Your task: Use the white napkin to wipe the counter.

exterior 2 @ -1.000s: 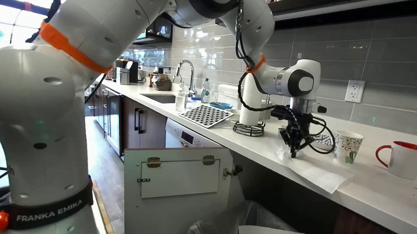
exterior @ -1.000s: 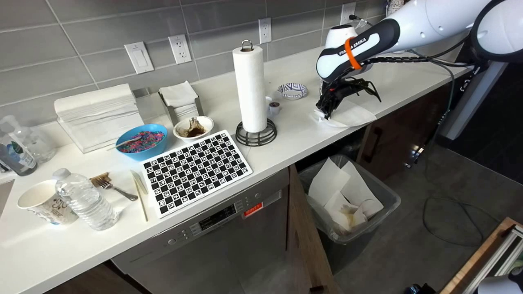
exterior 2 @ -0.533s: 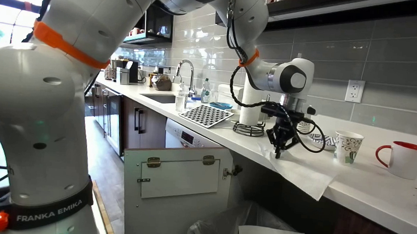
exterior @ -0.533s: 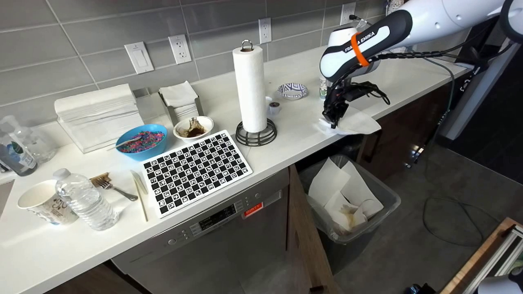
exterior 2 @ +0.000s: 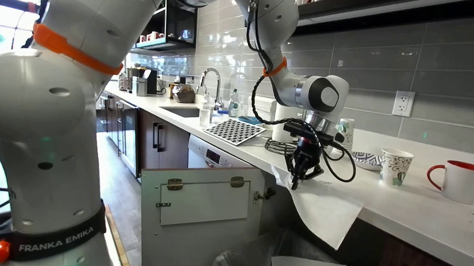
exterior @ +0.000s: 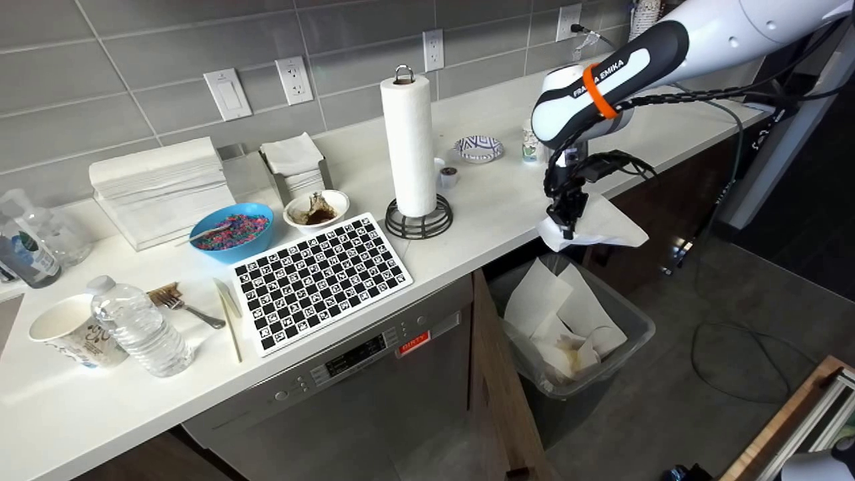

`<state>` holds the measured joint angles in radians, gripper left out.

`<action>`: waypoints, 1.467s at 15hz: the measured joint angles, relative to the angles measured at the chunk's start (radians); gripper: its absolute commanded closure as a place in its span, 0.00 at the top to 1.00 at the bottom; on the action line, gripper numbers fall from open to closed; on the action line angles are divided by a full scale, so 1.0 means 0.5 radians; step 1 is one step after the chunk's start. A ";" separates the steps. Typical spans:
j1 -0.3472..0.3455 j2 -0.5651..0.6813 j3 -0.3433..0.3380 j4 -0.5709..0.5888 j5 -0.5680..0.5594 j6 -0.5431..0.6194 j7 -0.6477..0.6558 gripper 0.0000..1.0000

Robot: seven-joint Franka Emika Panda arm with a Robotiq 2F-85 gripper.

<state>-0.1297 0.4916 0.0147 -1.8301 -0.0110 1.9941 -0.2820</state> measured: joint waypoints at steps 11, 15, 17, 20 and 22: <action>-0.002 -0.359 -0.067 -0.068 -0.004 0.086 -0.005 0.00; -0.002 -0.392 -0.087 -0.066 -0.004 0.328 -0.002 0.00; -0.002 -0.385 -0.099 -0.063 -0.004 0.451 -0.001 0.00; -0.002 -0.361 -0.115 -0.047 -0.004 0.626 0.009 0.00; -0.002 -0.336 -0.123 -0.021 -0.004 0.752 0.021 0.00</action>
<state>-0.1308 0.3234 -0.0467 -1.8408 -0.0128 2.3702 -0.2712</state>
